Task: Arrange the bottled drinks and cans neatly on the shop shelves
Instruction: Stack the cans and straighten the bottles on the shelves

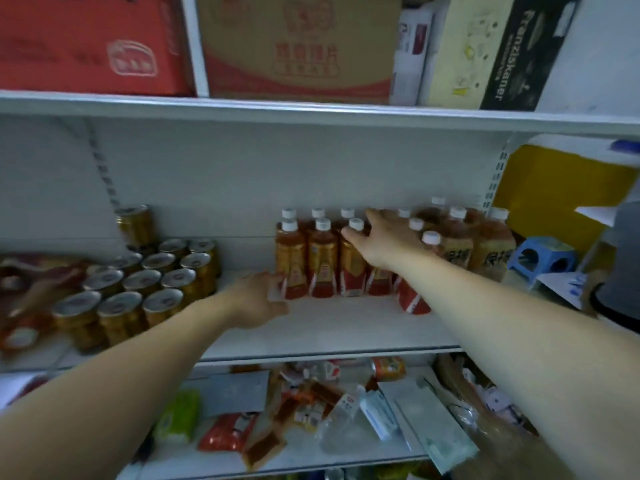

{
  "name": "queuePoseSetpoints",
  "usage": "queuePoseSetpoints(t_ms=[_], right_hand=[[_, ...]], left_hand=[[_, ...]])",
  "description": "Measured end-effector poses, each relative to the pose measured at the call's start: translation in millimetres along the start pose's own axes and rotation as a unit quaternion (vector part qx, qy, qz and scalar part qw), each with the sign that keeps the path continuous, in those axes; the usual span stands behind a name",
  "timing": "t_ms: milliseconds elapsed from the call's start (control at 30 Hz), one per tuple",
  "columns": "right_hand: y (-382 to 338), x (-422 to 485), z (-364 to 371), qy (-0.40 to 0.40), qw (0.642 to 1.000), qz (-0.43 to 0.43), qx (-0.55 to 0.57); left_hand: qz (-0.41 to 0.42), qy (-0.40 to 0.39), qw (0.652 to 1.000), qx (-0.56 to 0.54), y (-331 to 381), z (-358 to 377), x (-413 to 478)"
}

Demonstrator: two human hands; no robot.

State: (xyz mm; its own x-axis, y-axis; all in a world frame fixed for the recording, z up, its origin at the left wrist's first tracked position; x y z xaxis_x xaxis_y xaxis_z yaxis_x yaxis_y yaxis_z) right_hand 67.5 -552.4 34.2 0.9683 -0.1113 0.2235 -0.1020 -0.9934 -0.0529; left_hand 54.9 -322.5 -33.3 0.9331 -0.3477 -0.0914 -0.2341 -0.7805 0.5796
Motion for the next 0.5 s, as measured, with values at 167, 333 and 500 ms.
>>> queuePoseSetpoints(t_ms=[167,333,500], right_hand=[[-195.8,-21.9,-3.2,-0.046,0.991,-0.125,-0.003],[-375.3,-56.4,0.5,-0.082,0.971,-0.226,0.004],[-504.6,-75.9,5.1,-0.092,0.947,-0.308,0.014]], left_hand=[[-0.034,0.038,0.998,0.031,-101.8,-86.1,-103.4],[-0.139,0.111,0.984,-0.006,-215.1,-159.4,-210.1],[-0.229,0.171,0.956,-0.059,-306.6,-203.4,-283.4]])
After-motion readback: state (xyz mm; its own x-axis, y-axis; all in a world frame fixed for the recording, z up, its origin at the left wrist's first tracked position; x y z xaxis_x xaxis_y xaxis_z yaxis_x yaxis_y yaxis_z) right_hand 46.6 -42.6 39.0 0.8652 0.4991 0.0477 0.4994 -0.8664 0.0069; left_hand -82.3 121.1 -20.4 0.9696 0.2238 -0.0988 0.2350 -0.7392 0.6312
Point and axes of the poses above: each hand's wrist, its own x-axis towards the middle knuckle, its own z-axis out of the palm, y = z × x, the point moved 4 cm from there along x, towards the middle knuckle, and after that the axes turned 14 degrees about -x, right-handed, at the moved point
